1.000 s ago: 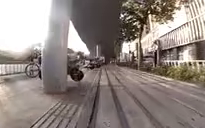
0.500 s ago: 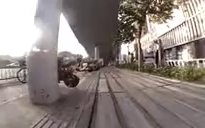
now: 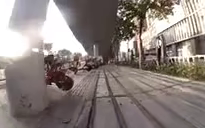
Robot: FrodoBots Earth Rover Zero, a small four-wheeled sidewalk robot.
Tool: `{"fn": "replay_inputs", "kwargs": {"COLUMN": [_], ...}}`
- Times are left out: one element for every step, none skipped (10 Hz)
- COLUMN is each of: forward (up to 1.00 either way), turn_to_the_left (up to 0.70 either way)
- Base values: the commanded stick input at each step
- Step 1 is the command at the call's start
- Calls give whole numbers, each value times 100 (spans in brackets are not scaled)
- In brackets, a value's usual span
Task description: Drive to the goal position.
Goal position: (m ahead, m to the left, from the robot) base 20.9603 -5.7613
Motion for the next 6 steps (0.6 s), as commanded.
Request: {"fn": "replay_inputs", "kwargs": {"forward": [70, 70, 70, 70, 70, 70], "turn_to_the_left": [0, 0, 0, 0, 0, -1]}}
